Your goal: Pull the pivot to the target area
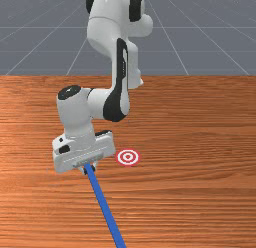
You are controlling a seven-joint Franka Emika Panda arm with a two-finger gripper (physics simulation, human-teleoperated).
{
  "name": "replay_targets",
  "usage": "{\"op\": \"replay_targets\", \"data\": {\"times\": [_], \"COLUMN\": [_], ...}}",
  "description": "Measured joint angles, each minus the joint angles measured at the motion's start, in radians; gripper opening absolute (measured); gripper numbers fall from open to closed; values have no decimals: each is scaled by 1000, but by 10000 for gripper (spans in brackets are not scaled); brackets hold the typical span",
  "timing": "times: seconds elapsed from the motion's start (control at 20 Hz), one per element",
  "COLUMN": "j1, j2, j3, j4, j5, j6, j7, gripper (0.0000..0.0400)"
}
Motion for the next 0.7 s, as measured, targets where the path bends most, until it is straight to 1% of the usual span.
{"op": "replay_targets", "data": {"times": [0.05,0.1,0.2,0.25,0.3,0.35,0.45,0.5,0.55,0.6,0.65,0.7], "j1": [-5,-24,-37,11,-54,-17,-24,-20,-17,-21,-52,-48], "j2": [-22,-54,-94,-109,-132,-143,-170,-171,-157,-166,-174,-176], "j3": [6,34,47,-12,65,18,25,13,7,12,52,55], "j4": [-43,-122,-204,-229,-286,-298,-354,-346,-328,-354,-378,-382], "j5": [4,47,63,21,81,66,80,49,42,49,56,52], "j6": [18,118,158,136,205,165,193,138,120,140,184,185], "j7": [-19,-35,-62,-8,-93,-21,-32,-43,-34,-45,-129,-136], "gripper": [96,95,95,95,95,95,95,95,95,95,96,99]}}
